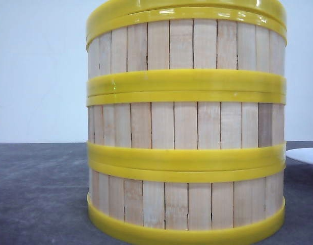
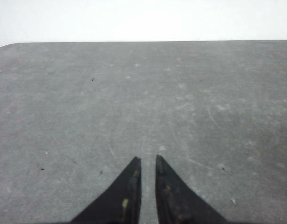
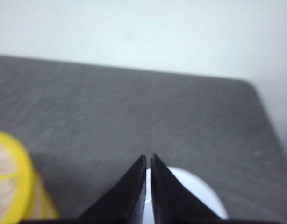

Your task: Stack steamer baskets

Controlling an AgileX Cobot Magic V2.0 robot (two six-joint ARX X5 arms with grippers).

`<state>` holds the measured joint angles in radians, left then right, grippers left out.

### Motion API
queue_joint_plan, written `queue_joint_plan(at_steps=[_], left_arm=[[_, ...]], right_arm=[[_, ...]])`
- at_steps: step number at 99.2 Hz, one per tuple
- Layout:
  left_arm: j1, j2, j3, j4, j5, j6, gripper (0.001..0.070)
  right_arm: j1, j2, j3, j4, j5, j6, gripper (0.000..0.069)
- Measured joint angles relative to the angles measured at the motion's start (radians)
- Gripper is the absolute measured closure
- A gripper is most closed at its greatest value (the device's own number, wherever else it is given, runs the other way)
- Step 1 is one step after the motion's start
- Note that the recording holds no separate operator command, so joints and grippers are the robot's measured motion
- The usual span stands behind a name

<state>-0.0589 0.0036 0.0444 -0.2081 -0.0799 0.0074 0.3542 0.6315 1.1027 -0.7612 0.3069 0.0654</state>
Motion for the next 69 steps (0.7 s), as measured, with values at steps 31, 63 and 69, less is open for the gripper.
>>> queue_joint_plan(at_steps=[31,63,69], left_arm=[[0.000,0.000,0.000,0.000,0.000,0.000,0.0682],[0.000,0.000,0.000,0.000,0.000,0.000,0.0682],[0.000,0.000,0.000,0.000,0.000,0.000,0.0682]], right_arm=[[-0.305,-0.197,-0.354,0.298,-0.132,-0.121,0.0680],[-0.344,-0.463,-0.848,0.526,-0.175,-0.109,0.0680],[-0.348,-0.499,-0.909,0.534,-0.179,-0.099,0.0680]])
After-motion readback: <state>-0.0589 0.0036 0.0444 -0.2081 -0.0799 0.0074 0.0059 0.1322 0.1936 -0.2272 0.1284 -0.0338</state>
